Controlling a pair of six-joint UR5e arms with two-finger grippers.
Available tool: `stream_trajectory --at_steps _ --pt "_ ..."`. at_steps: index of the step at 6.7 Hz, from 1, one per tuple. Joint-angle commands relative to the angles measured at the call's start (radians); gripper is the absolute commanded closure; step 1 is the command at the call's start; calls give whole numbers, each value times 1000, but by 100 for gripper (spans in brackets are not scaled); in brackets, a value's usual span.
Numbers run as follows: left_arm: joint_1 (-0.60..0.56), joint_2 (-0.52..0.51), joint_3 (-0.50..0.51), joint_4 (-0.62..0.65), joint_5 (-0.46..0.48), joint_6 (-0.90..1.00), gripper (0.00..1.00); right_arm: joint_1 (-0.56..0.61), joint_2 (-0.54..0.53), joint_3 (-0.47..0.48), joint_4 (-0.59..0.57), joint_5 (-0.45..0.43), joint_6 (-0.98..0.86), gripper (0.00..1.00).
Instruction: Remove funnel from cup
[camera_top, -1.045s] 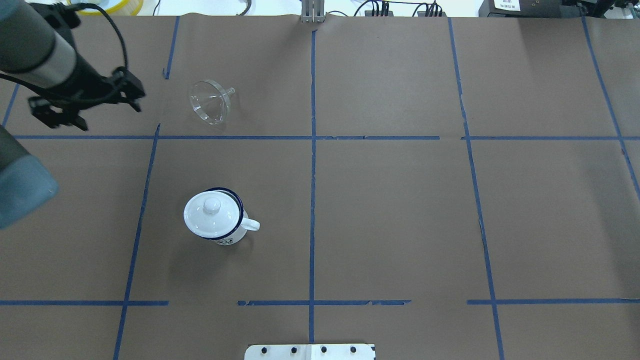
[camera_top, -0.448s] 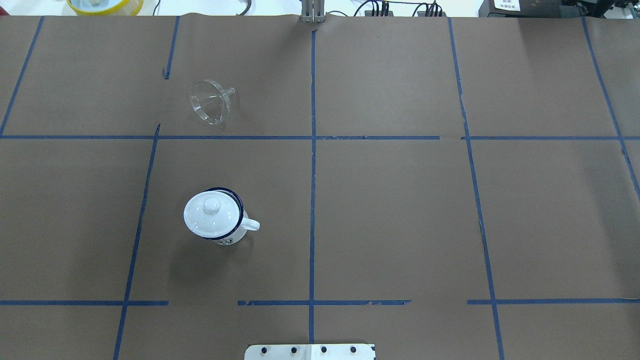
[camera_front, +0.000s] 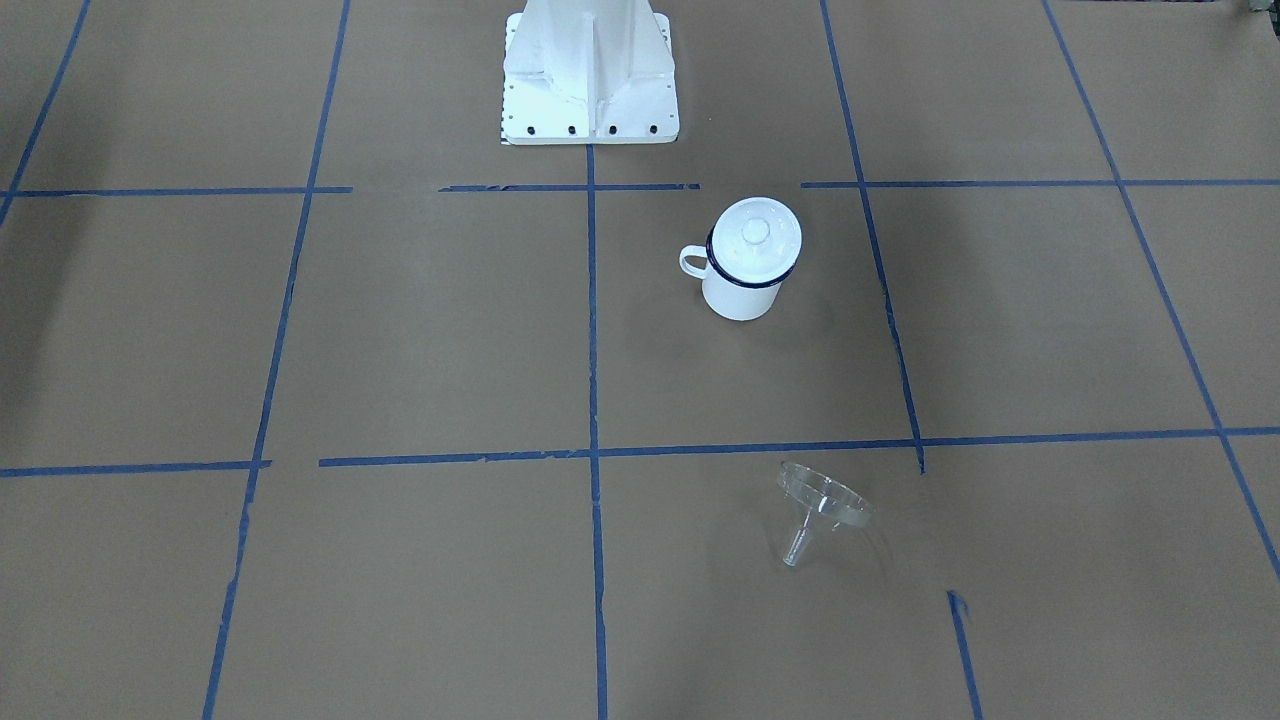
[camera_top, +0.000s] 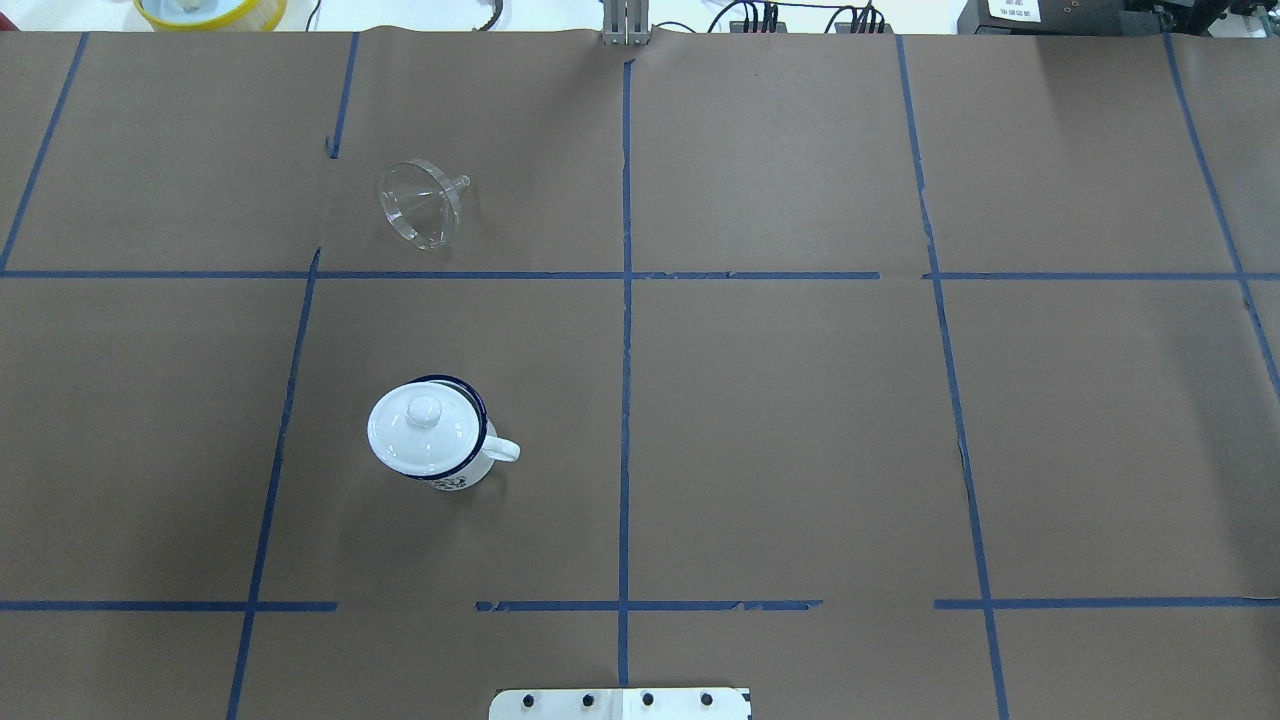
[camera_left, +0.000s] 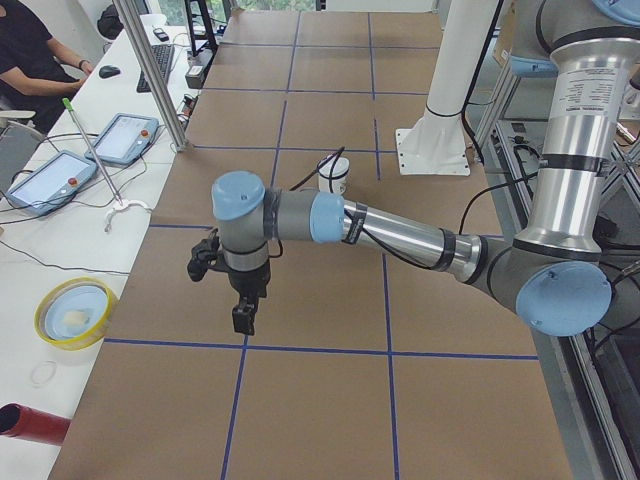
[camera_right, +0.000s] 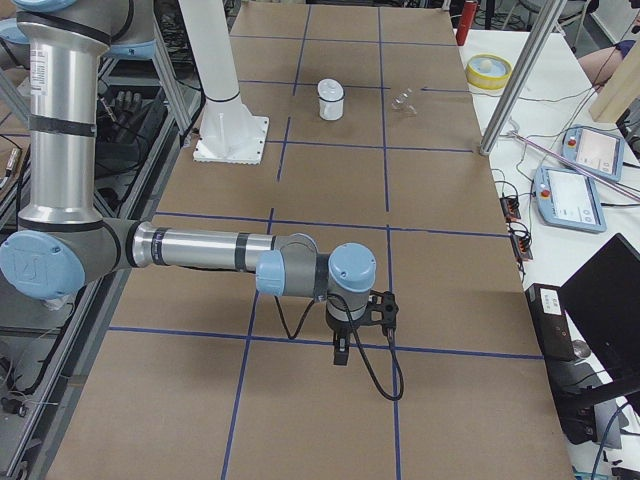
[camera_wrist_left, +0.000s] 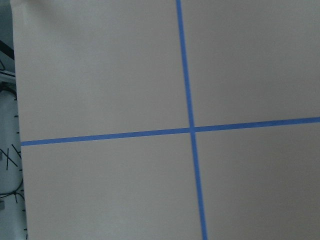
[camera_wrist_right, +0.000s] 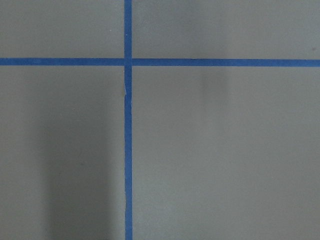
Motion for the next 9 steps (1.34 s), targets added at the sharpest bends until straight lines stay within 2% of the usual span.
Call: stream_trajectory --at_steps 1,4,6,7,9 --pt "-16 75 34 -129 -122 26 0 0 0 -1 0 0 0 0" --pt "-19 135 -35 -131 -137 17 0 0 0 -1 0 0 0 0" --pt "-18 132 -83 -129 -134 4 0 0 0 1 0 0 0 0" --pt "-16 128 -81 -131 -131 -82 0 0 0 -1 0 0 0 0" --pt "-15 134 -66 -134 -138 -104 0 0 0 1 0 0 0 0"
